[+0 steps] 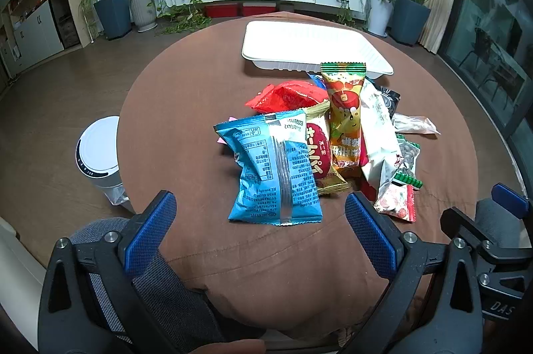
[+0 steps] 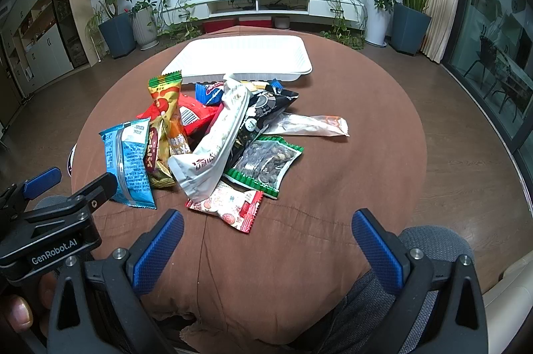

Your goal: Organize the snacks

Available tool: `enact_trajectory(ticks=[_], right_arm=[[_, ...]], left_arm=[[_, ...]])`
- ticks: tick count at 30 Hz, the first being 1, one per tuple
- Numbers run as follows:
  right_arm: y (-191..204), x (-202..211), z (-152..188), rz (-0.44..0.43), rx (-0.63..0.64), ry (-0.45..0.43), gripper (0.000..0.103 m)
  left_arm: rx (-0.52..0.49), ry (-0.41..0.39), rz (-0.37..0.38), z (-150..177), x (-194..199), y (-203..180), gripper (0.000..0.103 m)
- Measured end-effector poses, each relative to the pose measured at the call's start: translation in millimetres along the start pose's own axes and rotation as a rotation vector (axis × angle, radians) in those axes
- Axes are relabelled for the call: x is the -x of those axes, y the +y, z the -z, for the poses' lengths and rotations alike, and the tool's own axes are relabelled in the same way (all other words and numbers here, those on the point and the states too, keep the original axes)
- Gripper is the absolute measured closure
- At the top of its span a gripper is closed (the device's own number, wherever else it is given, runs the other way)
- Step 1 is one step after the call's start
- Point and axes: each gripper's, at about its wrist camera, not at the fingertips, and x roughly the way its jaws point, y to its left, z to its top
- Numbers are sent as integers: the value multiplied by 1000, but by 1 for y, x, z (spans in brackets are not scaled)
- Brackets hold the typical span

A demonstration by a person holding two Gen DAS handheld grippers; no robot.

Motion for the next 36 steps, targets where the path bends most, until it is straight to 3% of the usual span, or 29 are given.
enact_trajectory(ticks=[22, 25, 29, 32, 36], right_arm=[[-1, -3, 4, -17, -19, 3, 0], [-10, -2, 7, -44, -60, -14, 0], [-22, -3, 9, -88, -137, -17, 0], [-32, -7, 14, -149, -229, 11, 0], [-28, -11, 23, -169, -223, 34, 0]], left_arm=[[-1, 8, -15, 1, -5, 1, 0], [24, -26, 15, -1, -4, 11, 0], [-25, -90, 136, -3, -1, 19, 0], [-51, -131, 105, 2, 3, 21, 0], [-46, 13, 78, 7, -10, 24, 0]])
